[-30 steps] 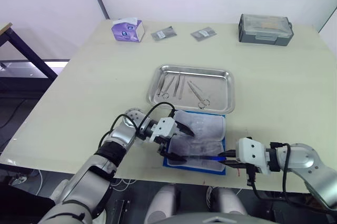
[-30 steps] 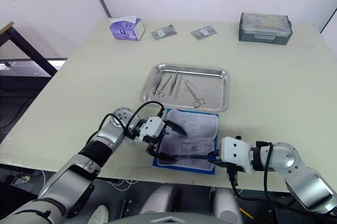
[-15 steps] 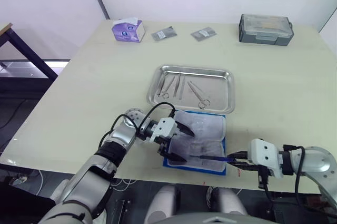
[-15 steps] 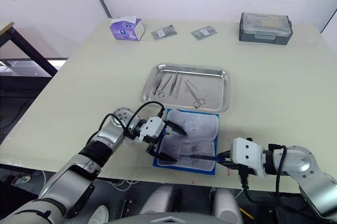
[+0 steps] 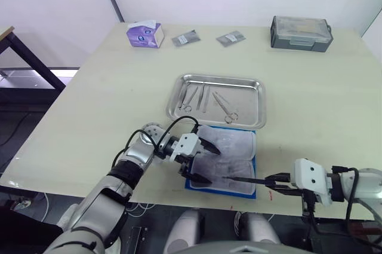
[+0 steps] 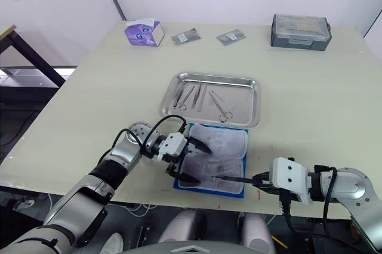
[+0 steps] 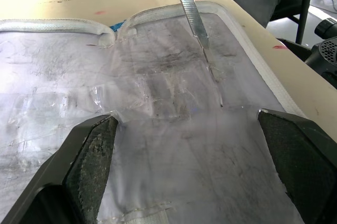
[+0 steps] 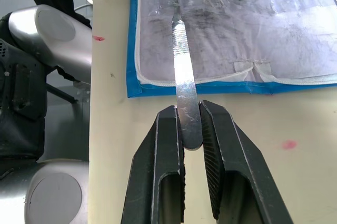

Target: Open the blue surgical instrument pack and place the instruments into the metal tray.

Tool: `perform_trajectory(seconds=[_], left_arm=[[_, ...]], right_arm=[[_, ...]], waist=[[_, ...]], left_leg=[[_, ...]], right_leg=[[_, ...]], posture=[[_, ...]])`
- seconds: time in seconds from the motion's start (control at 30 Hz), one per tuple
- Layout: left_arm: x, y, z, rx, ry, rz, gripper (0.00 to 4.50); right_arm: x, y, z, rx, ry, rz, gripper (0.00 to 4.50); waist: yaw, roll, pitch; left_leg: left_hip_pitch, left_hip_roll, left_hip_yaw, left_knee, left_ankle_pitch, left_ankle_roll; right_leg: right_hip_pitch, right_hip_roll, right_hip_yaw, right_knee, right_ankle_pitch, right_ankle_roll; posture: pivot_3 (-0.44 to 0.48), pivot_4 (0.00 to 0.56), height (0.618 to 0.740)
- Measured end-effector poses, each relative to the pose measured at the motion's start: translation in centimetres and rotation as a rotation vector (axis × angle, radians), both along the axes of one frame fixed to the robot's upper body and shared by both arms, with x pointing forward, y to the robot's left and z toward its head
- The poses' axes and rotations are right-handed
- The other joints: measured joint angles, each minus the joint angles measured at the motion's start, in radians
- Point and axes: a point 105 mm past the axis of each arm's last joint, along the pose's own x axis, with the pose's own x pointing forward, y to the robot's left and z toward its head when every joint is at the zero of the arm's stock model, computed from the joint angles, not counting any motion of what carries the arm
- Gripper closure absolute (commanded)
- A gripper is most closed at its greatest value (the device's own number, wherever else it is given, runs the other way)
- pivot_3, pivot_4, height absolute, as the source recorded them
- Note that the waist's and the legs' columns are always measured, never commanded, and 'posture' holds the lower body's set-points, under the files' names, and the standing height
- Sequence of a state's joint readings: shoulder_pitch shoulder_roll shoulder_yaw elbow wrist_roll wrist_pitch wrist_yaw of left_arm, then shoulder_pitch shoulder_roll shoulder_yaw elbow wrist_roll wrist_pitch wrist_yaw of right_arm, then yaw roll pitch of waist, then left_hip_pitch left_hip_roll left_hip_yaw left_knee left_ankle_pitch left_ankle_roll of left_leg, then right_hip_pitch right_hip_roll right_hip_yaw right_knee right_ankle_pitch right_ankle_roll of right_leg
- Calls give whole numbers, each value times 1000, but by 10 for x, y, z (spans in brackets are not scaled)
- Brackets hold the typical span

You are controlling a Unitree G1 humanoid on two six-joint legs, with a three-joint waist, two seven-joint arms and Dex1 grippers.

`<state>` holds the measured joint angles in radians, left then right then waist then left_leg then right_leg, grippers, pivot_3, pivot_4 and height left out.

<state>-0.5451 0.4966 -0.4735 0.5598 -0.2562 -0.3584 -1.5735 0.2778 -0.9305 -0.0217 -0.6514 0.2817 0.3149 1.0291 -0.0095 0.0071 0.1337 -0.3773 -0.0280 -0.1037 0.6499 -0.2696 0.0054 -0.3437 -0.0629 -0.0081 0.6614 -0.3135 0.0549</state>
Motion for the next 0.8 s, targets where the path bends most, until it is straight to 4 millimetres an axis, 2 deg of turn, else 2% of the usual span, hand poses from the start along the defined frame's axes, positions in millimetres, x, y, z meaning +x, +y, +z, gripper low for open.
perform_trajectory(seconds=[0.1,0.27,0.57,0.8], left_arm=[[0,0,0,0,0,0,0],[0,0,0,1,0,1,0],[0,0,0,2,0,-1,0],[0,0,0,2,0,-1,0]], right_arm=[[-1,-2,2,-5,-2,-3,4463],[-2,-6,17,8,-30,-6,4463],[9,-26,31,21,-28,-44,4463],[34,-25,46,158,-90,-193,4463]], waist=[[0,0,0],[0,0,0],[0,0,0],[0,0,0]], left_leg=[[0,0,0,0,0,0],[0,0,0,0,0,0],[0,0,0,0,0,0],[0,0,1,1,0,0]], right_leg=[[0,0,0,0,0,0],[0,0,0,0,0,0],[0,0,0,0,0,0],[0,-1,0,0,0,0]], posture=[[0,150,734],[0,150,734],[0,150,734],[0,150,734]])
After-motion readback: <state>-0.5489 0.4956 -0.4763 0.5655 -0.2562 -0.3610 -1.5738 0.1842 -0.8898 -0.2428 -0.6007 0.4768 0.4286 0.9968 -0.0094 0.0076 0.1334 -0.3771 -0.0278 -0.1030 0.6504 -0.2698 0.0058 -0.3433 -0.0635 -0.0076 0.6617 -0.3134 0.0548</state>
